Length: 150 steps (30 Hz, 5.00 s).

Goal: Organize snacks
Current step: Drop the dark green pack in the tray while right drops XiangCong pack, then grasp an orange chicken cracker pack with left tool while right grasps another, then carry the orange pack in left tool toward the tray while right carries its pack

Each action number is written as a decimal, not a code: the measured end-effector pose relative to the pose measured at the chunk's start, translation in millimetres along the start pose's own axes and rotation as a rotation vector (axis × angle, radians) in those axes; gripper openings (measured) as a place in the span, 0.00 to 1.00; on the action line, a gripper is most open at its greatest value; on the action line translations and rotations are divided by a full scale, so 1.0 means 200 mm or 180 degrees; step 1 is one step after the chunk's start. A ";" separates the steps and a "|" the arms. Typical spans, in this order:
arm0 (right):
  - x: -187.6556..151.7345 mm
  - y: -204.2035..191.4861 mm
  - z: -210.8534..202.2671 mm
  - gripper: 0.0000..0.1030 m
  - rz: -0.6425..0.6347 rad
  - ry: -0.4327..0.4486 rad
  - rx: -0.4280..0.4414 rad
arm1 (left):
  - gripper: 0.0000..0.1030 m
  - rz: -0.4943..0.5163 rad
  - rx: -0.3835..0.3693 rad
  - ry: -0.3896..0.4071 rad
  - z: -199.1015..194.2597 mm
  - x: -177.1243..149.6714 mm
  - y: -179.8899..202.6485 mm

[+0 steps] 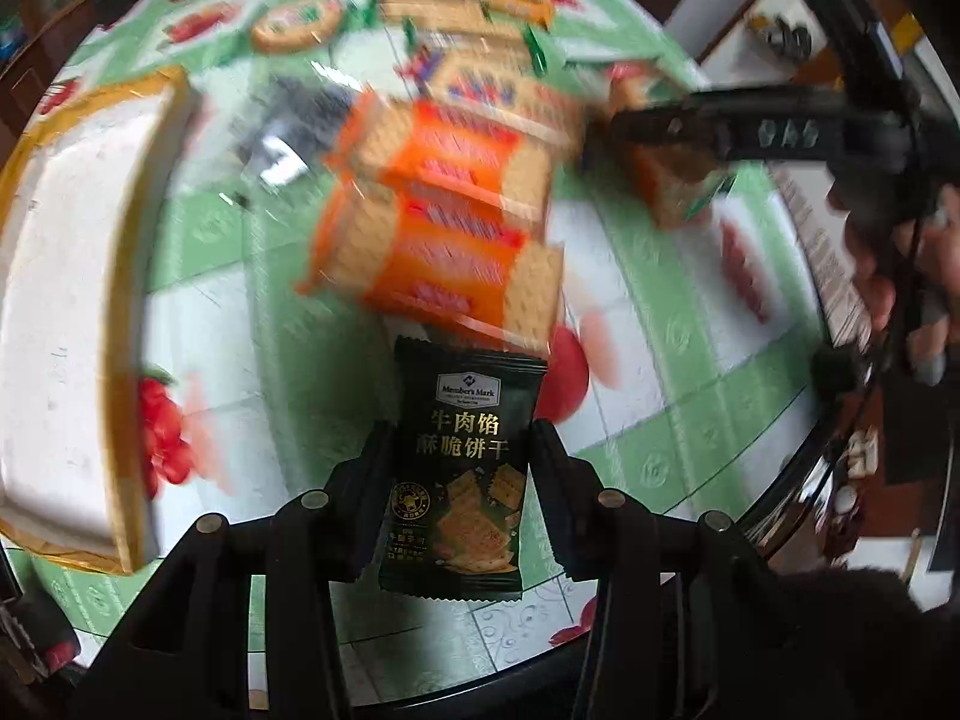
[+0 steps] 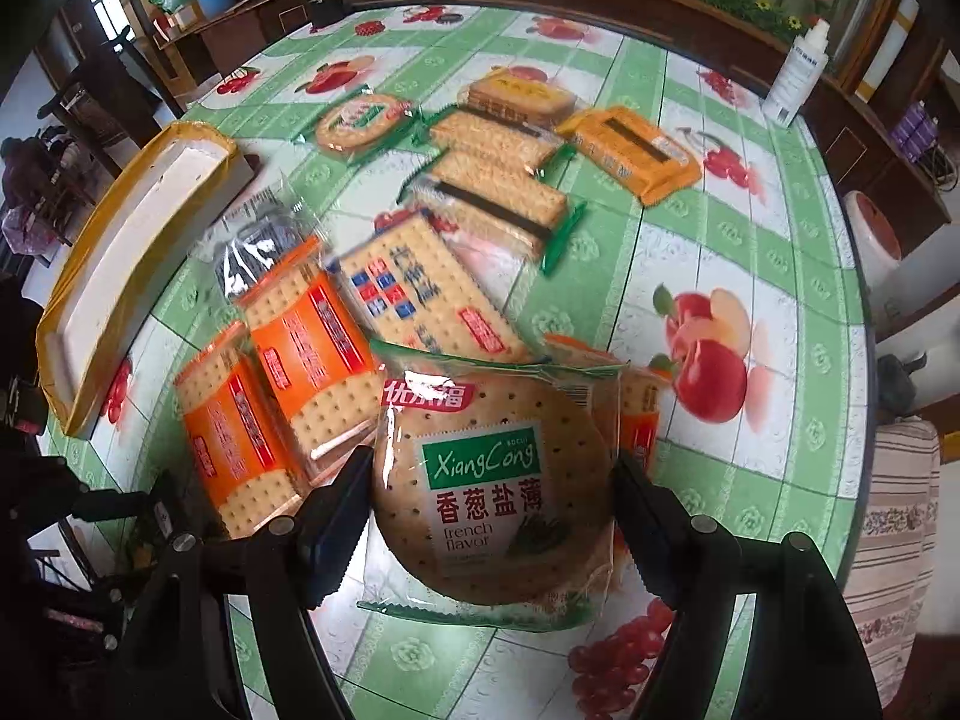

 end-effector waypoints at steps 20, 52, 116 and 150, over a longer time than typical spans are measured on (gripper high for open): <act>0.93 -1.21 0.04 0.75 0.0050 0.0157 0.0973 | 0.42 -0.0731 0.0605 0.0566 -0.43 0.46 -1.21; 0.49 -0.26 -0.03 0.79 0.0353 0.0186 0.0684 | 0.42 -0.0221 0.0190 0.0619 -0.26 0.44 -0.42; -0.15 0.16 0.34 0.86 0.0054 -0.0251 0.0019 | 0.65 -0.2436 0.0496 0.0152 0.29 0.26 -0.26; -0.51 0.13 0.12 0.56 0.0535 -0.0207 0.0153 | 0.55 -0.0671 0.0558 0.0182 0.20 -0.25 0.04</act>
Point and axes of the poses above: each gripper's, at about its wrist camera, not at the fingertips, and z roughly the way its jaws point, y to its right, x to its top, the point moved 7 cm from there along z, roughly the way its jaws point, and after that the axes turned 10 degrees about -x, right-handed, at the moved point
